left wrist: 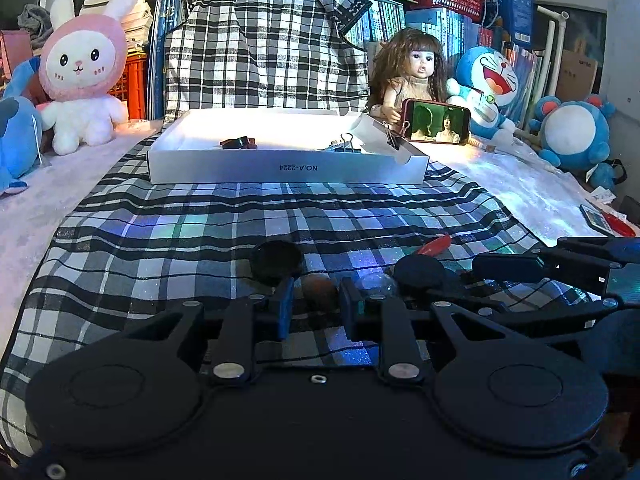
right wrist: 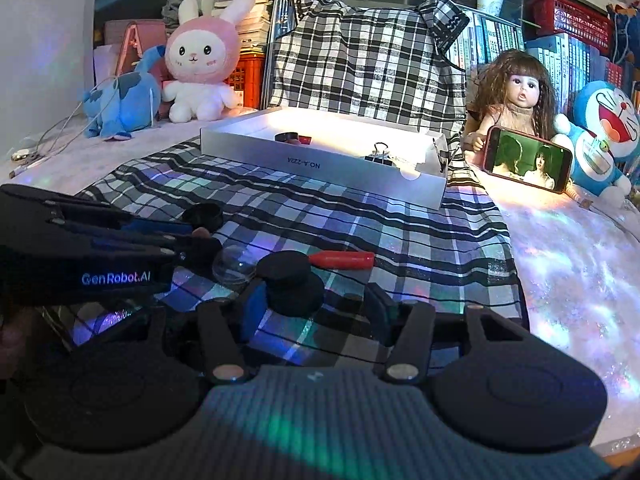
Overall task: Organize rigid objects
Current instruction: 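Grasp a brown pebble with the left tool while the right tool grasps a black disc, then carry the brown pebble and black disc in both tools over the white box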
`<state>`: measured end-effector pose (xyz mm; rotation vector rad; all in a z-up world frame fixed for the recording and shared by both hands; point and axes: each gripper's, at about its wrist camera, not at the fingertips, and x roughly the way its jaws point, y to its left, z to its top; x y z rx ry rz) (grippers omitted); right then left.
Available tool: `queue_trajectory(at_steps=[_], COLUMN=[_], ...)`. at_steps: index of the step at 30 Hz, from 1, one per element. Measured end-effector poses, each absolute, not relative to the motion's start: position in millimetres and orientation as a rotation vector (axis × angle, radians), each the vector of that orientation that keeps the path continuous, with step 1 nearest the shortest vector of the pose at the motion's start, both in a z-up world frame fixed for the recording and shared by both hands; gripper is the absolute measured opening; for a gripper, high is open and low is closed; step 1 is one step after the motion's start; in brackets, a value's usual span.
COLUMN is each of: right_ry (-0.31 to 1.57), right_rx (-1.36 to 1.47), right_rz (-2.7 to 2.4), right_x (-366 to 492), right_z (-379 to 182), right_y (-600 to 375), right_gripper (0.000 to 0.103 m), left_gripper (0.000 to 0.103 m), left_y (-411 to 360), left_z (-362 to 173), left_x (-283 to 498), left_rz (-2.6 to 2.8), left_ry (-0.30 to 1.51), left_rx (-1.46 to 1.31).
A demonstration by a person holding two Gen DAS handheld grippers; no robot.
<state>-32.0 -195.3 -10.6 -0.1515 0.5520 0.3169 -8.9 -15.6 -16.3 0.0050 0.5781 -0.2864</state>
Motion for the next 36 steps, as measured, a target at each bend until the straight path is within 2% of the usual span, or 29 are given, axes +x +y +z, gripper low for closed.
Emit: queue_trajectory(at_steps=[12,36], right_ry=[0.55,0.548], right_rx=[-0.098,-0.052], right_rz=[0.333,0.212], right_x=[-33.8,-14.6], right_z=[-11.3,10.2], right_y=[-191.9,-221.5], right_gripper=[0.037,0.037], left_gripper=[0.02,0.02], left_y=[-15.2,4.6], left_z=[-15.8,8.8], left_x=[-15.9,1.8], left_rz=[-0.274,-0.197], left_ry=[0.557,0.548], left_rx=[0.002,-0.011])
